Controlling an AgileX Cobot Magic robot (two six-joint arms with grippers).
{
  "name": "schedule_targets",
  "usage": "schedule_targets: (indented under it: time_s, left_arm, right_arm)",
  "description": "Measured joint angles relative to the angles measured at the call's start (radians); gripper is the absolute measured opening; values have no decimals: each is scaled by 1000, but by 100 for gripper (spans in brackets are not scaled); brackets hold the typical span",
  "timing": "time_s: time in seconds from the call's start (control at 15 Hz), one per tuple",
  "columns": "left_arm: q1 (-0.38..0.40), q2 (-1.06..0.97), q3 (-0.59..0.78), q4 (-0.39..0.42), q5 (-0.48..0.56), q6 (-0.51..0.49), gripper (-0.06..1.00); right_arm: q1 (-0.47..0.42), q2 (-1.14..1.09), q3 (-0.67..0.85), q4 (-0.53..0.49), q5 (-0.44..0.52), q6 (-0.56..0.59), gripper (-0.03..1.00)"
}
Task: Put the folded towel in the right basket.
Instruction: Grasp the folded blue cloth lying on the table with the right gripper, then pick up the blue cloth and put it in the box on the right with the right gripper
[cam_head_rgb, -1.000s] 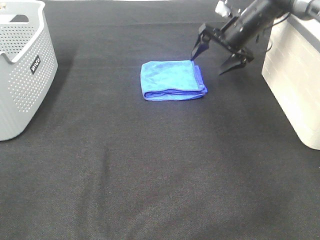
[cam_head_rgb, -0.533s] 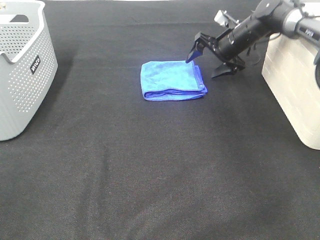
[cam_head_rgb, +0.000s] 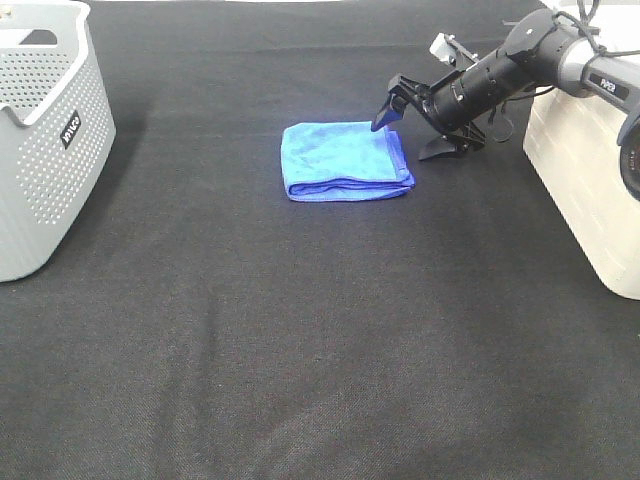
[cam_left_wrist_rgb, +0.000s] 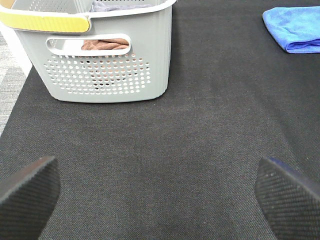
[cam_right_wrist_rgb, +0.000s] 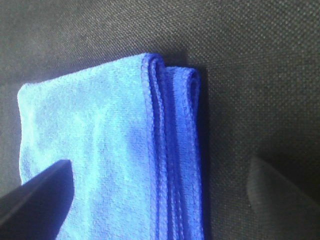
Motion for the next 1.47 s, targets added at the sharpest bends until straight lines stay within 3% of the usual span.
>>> schedule_targets:
  time_s: [0.27, 0.53, 0.67, 0.73, 0.8, 1.07, 1.33, 1.47]
  left_arm:
    - [0, 0, 0, 0, 0, 0, 99]
    - [0, 0, 0, 0, 0, 0, 99]
    - [0, 0, 0, 0, 0, 0, 99]
    - [0, 0, 0, 0, 0, 0, 99]
    - [0, 0, 0, 0, 0, 0, 99]
    - [0, 0, 0, 0, 0, 0, 99]
    - [0, 0, 0, 0, 0, 0, 99]
    - [0, 0, 0, 0, 0, 0, 99]
  right_arm:
    - [14, 13, -7, 5, 25, -16, 91]
    - [133, 39, -19, 18, 18, -32, 83]
    - [164, 45, -19, 19, 12, -32, 64]
    - [170, 52, -19, 22, 9, -31, 49]
    - [171, 55, -18, 29, 7, -26, 26]
    - [171, 38, -15, 21, 24, -32, 26]
    - [187, -107, 13, -40, 196, -35, 23]
    - [187, -212, 13, -75, 214, -35, 23]
